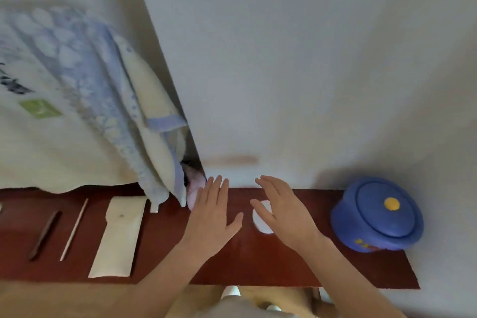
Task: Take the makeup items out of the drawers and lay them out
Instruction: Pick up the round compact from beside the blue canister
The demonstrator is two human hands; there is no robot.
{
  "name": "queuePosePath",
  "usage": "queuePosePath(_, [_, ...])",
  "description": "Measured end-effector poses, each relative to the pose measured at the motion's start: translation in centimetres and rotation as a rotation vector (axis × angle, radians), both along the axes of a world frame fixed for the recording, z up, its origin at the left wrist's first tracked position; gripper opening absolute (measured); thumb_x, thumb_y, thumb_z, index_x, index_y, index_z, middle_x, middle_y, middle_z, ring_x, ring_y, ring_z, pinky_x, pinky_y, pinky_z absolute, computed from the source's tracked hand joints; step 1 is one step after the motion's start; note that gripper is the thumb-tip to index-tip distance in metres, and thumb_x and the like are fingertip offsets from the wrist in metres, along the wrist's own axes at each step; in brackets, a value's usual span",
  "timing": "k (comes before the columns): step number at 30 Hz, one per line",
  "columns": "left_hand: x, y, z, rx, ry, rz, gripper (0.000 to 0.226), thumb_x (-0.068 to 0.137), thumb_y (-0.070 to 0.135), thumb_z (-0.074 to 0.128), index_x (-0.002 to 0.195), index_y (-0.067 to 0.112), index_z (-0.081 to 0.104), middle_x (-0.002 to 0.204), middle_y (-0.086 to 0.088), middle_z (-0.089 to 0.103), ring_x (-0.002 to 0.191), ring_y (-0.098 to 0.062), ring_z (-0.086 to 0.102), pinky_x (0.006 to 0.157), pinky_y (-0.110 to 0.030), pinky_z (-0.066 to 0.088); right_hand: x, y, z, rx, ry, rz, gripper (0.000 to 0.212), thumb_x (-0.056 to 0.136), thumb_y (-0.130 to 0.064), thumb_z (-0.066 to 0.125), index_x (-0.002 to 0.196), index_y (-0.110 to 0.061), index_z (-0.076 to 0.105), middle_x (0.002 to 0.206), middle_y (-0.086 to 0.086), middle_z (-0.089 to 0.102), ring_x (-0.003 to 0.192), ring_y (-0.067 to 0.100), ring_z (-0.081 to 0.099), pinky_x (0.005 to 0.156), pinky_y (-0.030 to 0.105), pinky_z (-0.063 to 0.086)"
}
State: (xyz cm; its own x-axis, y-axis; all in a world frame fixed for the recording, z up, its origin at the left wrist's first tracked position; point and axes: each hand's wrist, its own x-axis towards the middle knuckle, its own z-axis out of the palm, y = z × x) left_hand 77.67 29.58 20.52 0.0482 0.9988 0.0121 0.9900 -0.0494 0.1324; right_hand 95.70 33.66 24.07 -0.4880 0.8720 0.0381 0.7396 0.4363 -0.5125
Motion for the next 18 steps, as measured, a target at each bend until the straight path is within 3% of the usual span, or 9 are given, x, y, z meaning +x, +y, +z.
queuePosePath(3, [-2.8,-2.8,1.0,0.047,-0.069,0.192,0.075,0.081,0.053,0.041,0.135,0.002,0.044,0.138,-0.017,0.05,0.129,-0.033,0.046,0.103,-0.046,0.041,-3.7,-0.3,0.2,-0.014,-0.073,0.173,0.081,0.082,-0.069,0.014,0.145,-0.019,0.028,0.153,-0.002,0.027,0.142,0.012,0.017,0.11,0.02,0.009])
queuePosePath(7, [-5.6,-7.4,2.2,0.051,-0.057,0.472,0.075,0.076,0.051,0.042,0.13,-0.002,0.048,0.132,-0.024,0.053,0.124,-0.04,0.05,0.098,-0.05,0.045,-8.2,-1.4,0.6,0.122,-0.098,0.37,0.087,0.087,-0.071,0.008,0.131,-0.009,0.05,0.135,0.008,0.053,0.126,0.023,0.049,0.103,0.027,0.032])
queuePosePath(10, [-6.7,-11.5,3.0,0.065,-0.012,0.625,0.077,0.076,0.052,0.041,0.129,-0.004,0.05,0.134,-0.024,0.051,0.126,-0.04,0.047,0.1,-0.051,0.041,-11.0,-2.9,1.0,0.136,-0.108,0.509,0.096,0.08,-0.077,0.0,0.141,-0.012,0.036,0.147,0.007,0.039,0.136,0.022,0.035,0.11,0.037,0.033])
queuePosePath(13, [-7.2,-15.6,3.8,0.074,-0.002,0.757,0.082,0.077,0.055,0.037,0.134,-0.004,0.044,0.14,-0.024,0.045,0.132,-0.039,0.039,0.106,-0.051,0.035,-13.4,-4.8,1.4,0.196,-0.124,0.603,0.084,0.085,-0.069,0.019,0.145,-0.012,0.029,0.15,0.007,0.033,0.139,0.021,0.028,0.11,0.038,0.028])
queuePosePath(18, [-7.0,-22.0,5.0,0.094,-0.032,1.003,0.093,0.076,0.063,0.025,0.147,0.004,0.021,0.154,-0.016,0.021,0.144,-0.031,0.015,0.117,-0.042,0.012,-16.3,-8.8,1.4,0.164,-0.166,0.766,0.082,0.08,-0.063,0.034,0.126,0.003,0.052,0.129,0.022,0.056,0.12,0.037,0.053,0.095,0.047,0.046])
